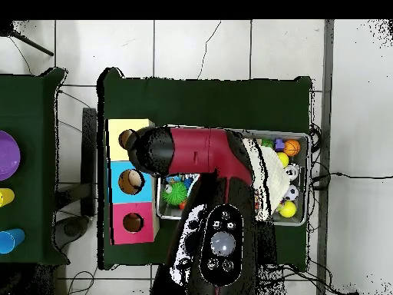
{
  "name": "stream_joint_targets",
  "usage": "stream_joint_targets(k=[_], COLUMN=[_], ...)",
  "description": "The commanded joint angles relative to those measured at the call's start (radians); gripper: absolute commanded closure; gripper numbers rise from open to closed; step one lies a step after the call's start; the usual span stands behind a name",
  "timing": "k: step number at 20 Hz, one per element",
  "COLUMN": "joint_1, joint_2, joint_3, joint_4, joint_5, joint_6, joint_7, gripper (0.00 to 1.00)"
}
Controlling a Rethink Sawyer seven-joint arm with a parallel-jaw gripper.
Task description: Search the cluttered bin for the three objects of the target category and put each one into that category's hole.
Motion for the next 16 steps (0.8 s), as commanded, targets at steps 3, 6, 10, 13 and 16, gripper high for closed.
stream_joint_targets(k=[3,6,10,13,16], joint_1=[0.031,0.066,0.113,0.129,0.144], joint_2=[0.027,0.022,0.007,-0.002,-0.005], joint_3=[-0.052,-0.076,-0.101,-0.113,-0.13], joint_4=[0.127,0.131,0.155,0.171,0.172], joint_5=[0.057,0.066,0.093,0.121,0.136], joint_6=[-0.009,-0.003,0.003,0.007,0.02], joint_7=[0.276,0.303,0.331,0.329,0.326], gripper=[1.0,1.0,1.0,1.0,1.0])
